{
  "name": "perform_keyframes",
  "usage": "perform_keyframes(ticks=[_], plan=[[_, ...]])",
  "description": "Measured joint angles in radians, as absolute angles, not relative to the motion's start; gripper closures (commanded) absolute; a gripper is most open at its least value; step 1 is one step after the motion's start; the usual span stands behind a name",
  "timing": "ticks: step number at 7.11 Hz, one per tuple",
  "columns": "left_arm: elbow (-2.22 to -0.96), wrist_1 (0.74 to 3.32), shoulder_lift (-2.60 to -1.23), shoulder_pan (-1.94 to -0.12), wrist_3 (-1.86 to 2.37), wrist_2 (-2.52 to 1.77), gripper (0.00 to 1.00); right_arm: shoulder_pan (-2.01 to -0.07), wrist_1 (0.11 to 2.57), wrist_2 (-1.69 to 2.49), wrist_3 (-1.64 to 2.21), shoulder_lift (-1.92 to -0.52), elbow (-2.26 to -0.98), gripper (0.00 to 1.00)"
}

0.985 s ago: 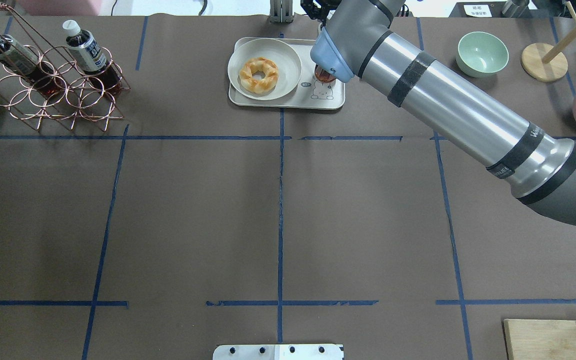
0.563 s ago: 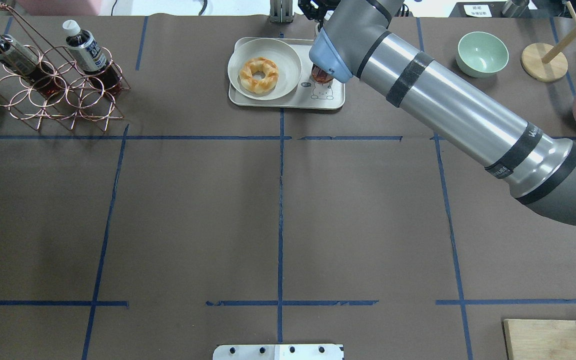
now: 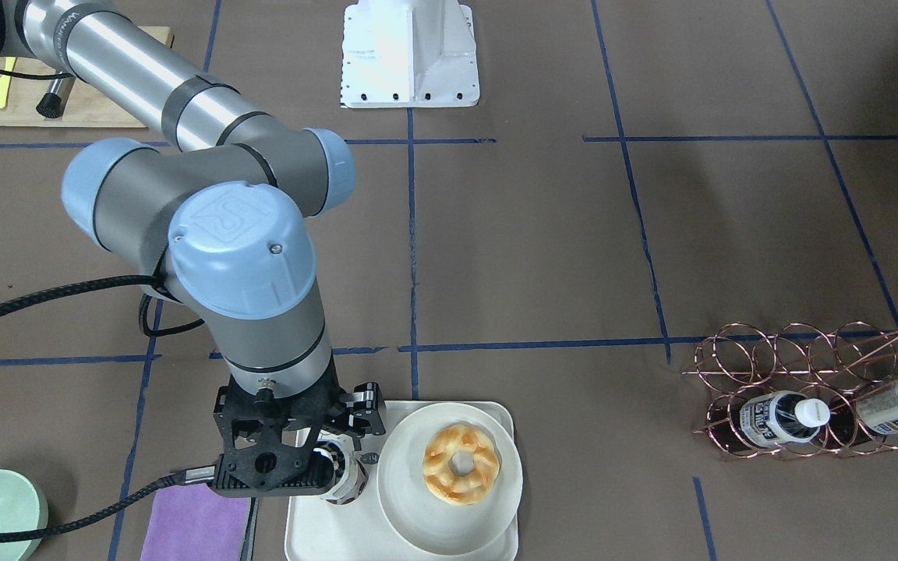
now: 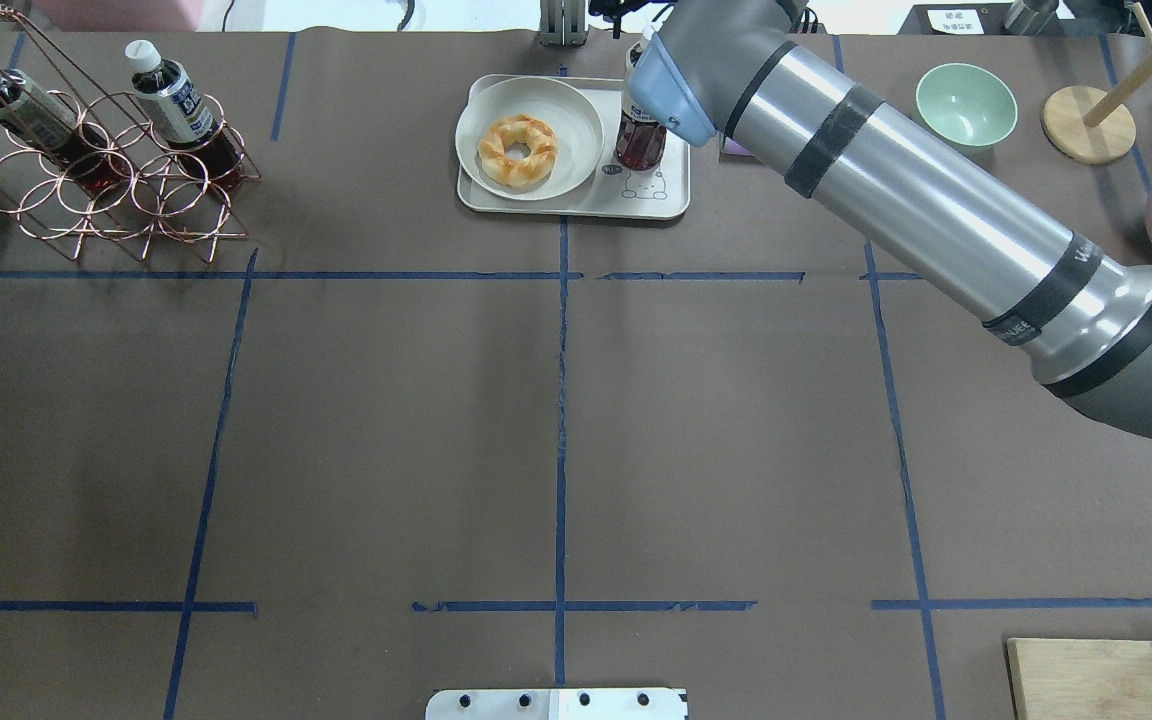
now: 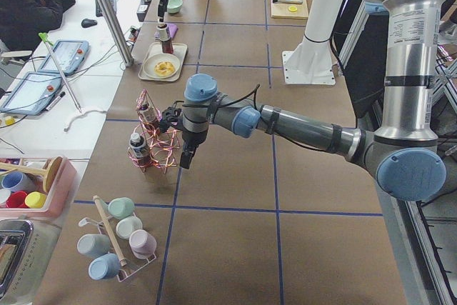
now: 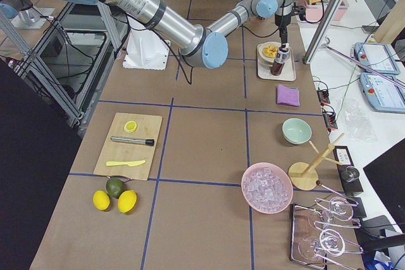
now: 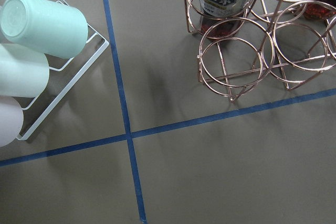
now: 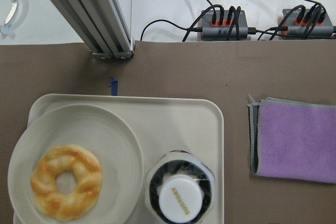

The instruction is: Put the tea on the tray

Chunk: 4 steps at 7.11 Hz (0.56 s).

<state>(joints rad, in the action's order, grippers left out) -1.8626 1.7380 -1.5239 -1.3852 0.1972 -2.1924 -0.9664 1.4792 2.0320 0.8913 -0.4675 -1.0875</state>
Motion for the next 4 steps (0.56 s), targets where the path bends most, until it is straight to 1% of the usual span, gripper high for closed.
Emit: perform_keyframes(ticks=[1, 3, 4], plan=[[-1.862, 1.737, -1.522, -1.387, 0.195, -2.193, 0.0, -1.015, 1.506, 2.111, 0.873, -0.539, -1.192, 0.0], [-1.85, 1.727, -1.514, -1.414, 0.193, -2.211, 0.0, -1.092, 1.655, 2.185, 0.739, -0.783, -1.537, 0.0], [-1.818, 1.722, -1.51, -1.445, 0.192, -2.255, 0.0, -1.132, 1.739, 2.194, 0.631, -0.917, -1.702, 0.0]])
